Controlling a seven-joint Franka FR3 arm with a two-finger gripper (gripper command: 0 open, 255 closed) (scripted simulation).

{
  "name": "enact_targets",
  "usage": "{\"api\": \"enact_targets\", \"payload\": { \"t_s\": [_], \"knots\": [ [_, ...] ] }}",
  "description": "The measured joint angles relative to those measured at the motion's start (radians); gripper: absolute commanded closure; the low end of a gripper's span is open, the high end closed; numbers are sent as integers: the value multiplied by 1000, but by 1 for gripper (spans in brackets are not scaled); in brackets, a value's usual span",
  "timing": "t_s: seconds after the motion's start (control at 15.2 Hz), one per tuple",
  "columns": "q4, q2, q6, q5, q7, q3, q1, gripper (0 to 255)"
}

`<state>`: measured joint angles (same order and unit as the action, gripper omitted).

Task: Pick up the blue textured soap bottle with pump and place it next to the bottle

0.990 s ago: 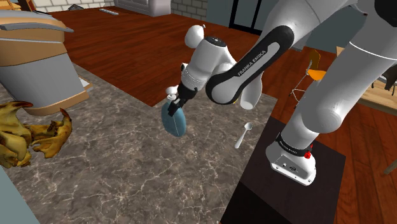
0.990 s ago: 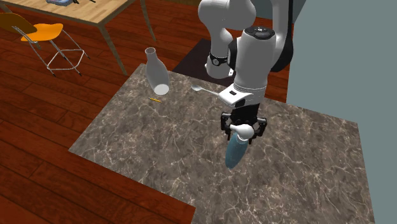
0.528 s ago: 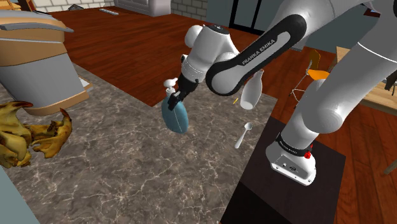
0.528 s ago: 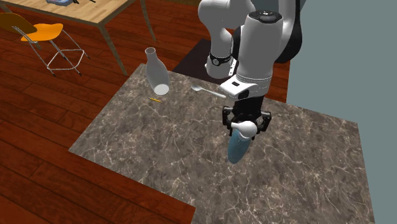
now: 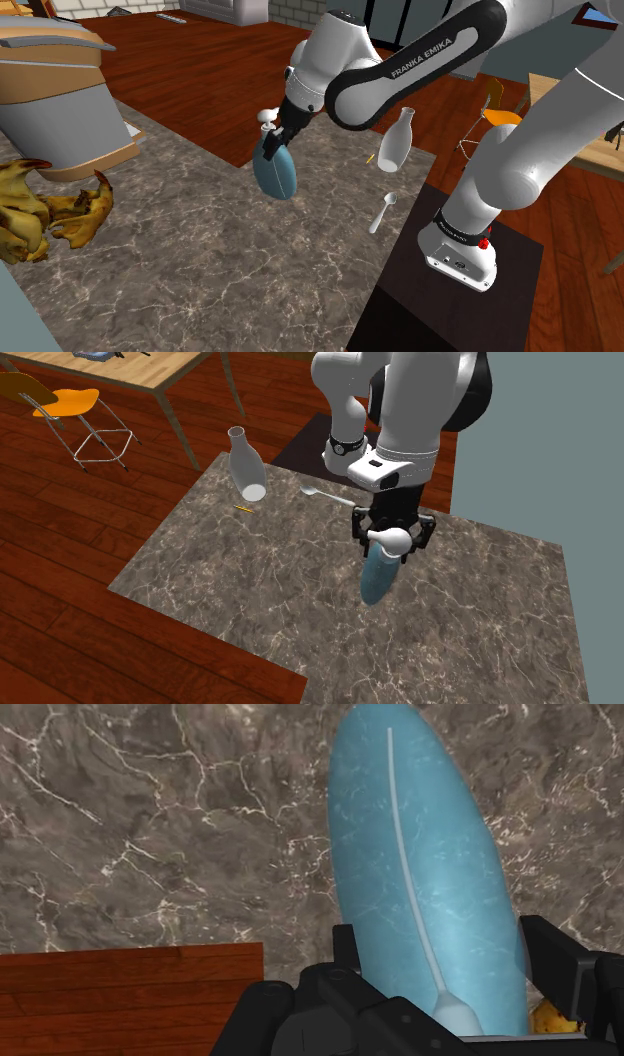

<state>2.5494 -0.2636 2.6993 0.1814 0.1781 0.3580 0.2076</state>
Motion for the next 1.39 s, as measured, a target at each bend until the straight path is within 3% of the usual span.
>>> {"api": "enact_targets", "payload": {
  "t_s": [1.39],
  "knots": [
    [-180,-135,-313,1,-3,-39,2,255]
  ]
}}
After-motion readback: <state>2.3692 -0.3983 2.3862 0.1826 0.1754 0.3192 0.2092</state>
